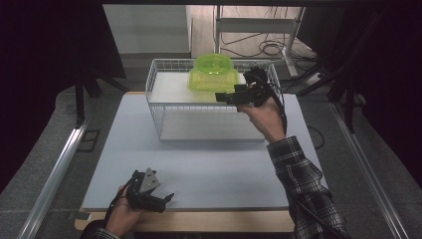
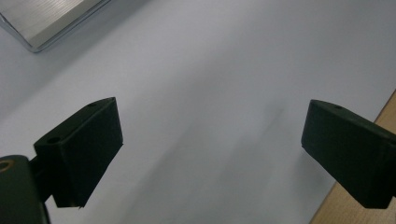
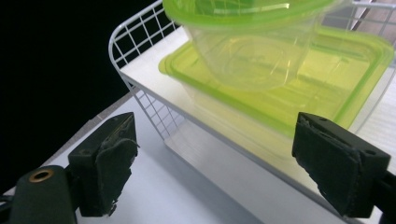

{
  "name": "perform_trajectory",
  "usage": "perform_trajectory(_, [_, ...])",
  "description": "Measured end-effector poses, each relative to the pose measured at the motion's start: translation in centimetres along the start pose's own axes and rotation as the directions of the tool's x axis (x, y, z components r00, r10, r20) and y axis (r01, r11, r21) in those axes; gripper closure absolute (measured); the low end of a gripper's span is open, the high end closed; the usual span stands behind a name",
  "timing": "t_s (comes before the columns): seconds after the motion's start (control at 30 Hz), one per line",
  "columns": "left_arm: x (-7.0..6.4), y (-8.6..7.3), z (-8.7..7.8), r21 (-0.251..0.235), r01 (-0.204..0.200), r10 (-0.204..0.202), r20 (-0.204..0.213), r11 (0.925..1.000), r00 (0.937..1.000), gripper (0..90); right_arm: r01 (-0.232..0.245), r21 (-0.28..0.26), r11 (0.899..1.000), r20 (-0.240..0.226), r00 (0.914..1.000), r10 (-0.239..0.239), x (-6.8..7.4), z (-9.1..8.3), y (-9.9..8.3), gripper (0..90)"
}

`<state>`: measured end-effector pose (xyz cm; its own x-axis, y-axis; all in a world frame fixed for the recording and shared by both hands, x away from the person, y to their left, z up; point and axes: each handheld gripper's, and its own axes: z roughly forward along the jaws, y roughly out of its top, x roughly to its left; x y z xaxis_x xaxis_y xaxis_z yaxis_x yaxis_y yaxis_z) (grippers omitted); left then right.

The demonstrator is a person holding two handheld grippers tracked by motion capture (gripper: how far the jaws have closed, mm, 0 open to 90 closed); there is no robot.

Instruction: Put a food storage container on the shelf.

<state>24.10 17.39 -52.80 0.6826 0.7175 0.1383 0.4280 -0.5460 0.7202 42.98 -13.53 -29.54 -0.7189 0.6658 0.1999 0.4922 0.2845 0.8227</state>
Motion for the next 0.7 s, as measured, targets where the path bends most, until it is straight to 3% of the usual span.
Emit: perform_trajectory(0.7, [0.0,0.0,0.0,-0.011,0.022,-0.022,0.005,0.9997,0.9997,4.4,0.073,0.063,0.995,0.015,0.9971,-0.075,0.8,0.2,-3.2,8.3])
